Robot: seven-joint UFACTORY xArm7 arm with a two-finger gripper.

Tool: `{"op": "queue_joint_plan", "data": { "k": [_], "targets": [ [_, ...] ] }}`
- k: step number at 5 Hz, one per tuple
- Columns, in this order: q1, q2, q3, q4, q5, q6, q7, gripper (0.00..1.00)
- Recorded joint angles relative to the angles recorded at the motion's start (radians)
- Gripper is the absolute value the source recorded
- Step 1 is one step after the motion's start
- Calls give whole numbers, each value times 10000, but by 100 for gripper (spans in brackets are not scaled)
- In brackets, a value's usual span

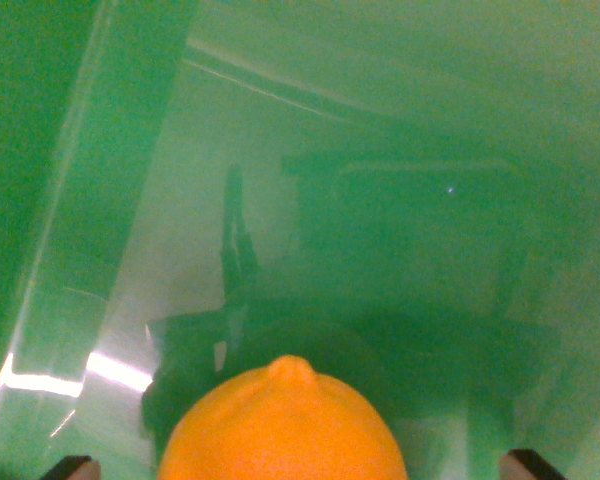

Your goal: Pick fruit

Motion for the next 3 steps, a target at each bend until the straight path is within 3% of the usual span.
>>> {"op": "queue_joint_plan", "data": {
  "k": [1, 2, 3],
  "targets": [
    [0, 0, 0, 0, 0, 0, 0, 0],
    [0, 0, 0, 0, 0, 0, 0, 100],
    [0, 0, 0, 0, 0, 0, 0, 100]
  ]
}}
